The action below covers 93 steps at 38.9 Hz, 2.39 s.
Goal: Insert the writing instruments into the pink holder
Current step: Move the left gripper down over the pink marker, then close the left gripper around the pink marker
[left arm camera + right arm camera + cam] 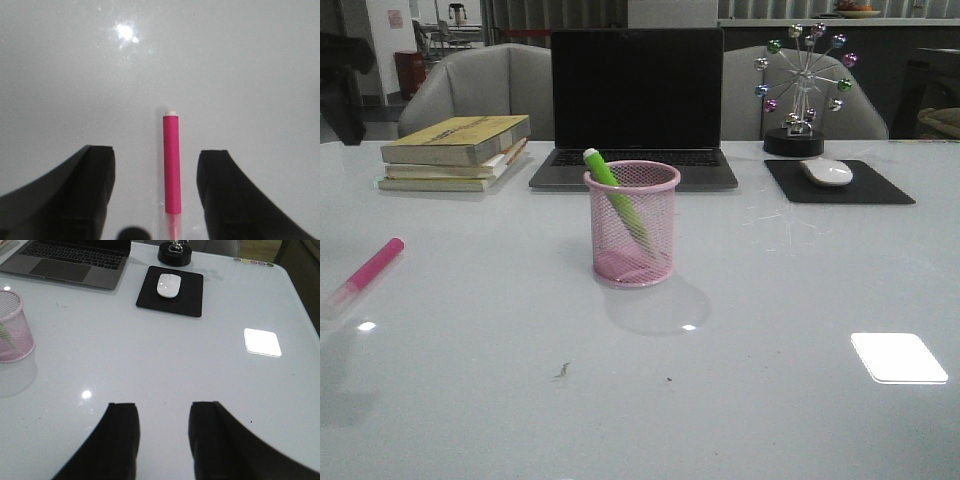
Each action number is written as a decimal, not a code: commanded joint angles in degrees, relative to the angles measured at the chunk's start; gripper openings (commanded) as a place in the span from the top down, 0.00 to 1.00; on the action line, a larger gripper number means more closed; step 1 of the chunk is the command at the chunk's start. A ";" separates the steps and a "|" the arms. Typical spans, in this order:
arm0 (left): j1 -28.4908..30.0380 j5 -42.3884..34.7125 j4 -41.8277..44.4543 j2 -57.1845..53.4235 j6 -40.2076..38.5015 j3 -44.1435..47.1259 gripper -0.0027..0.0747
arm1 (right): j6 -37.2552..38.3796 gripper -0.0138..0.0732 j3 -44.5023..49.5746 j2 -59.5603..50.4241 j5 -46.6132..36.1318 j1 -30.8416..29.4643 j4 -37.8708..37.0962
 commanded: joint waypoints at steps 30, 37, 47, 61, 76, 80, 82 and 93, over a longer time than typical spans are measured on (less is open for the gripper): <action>-4.19 -1.53 0.65 8.86 1.49 -2.37 0.40 | -0.13 0.41 -1.37 0.36 -4.59 -0.26 -0.23; -4.19 -1.76 0.83 10.73 1.49 -2.37 0.40 | -0.13 0.41 -1.37 0.36 -4.59 -0.26 -0.23; -4.19 -2.11 0.83 11.68 1.49 -2.37 0.40 | -0.13 0.41 -1.37 0.36 -4.59 -0.26 -0.23; -4.19 -4.00 0.96 11.68 1.49 -2.37 0.46 | -0.13 0.41 -1.37 0.36 -4.59 -0.26 -0.23; -4.19 -4.00 1.73 11.68 1.49 -2.37 0.46 | -0.13 0.41 -1.37 0.36 -4.59 -0.26 -0.23; -4.19 -4.00 1.73 11.68 1.49 -2.37 0.46 | -0.13 0.41 -1.37 0.36 -4.59 -0.26 -0.23; -4.19 -4.00 1.73 11.68 1.49 -2.37 0.46 | -0.13 0.41 -1.37 0.36 -4.59 -0.26 -0.23; -4.19 -3.46 1.73 11.68 1.49 -2.37 0.46 | -0.13 0.41 -1.37 0.36 -4.59 -0.26 -0.23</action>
